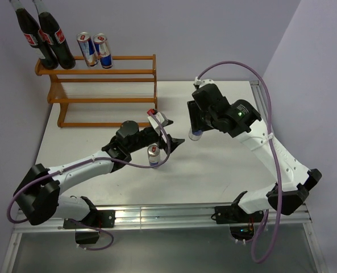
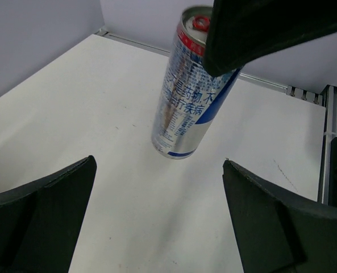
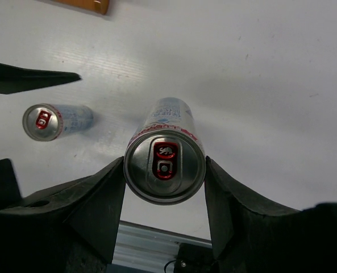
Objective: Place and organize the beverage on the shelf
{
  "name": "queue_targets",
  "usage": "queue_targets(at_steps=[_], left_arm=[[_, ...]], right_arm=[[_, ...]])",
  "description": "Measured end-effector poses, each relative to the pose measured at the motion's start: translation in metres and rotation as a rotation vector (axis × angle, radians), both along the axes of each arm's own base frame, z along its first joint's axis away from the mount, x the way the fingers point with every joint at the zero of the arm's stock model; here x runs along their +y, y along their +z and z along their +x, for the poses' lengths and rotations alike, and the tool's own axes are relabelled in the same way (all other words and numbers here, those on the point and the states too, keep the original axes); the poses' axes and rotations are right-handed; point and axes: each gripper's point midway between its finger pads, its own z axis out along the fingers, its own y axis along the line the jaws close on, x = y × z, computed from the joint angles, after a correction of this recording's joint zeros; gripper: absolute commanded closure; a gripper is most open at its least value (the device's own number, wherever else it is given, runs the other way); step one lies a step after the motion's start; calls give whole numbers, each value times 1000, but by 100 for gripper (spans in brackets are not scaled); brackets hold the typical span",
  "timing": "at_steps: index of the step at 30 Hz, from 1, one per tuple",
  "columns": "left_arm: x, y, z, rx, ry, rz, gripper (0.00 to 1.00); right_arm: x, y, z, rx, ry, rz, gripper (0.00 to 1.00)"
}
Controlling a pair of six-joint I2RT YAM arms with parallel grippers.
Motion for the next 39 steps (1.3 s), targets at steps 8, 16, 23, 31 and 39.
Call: queue_targets(at_steps=[8, 16, 23, 31, 39], left_arm=[[-17, -11, -8, 13, -46, 14, 0], [-21, -14, -4, 14, -29, 21, 3], [-21, -19, -1, 19, -9, 31, 45], [-22, -17, 0, 8, -5, 32, 100], [-16, -14, 8, 29, 62, 17, 100]], right_arm=[[30, 15, -4, -14, 85, 4, 83], [54, 22, -9, -14, 147, 18, 83], [65, 19, -13, 6, 181, 30, 82], [67, 21, -11, -3, 182, 39, 54], [75, 23, -3, -36, 194, 70, 30]])
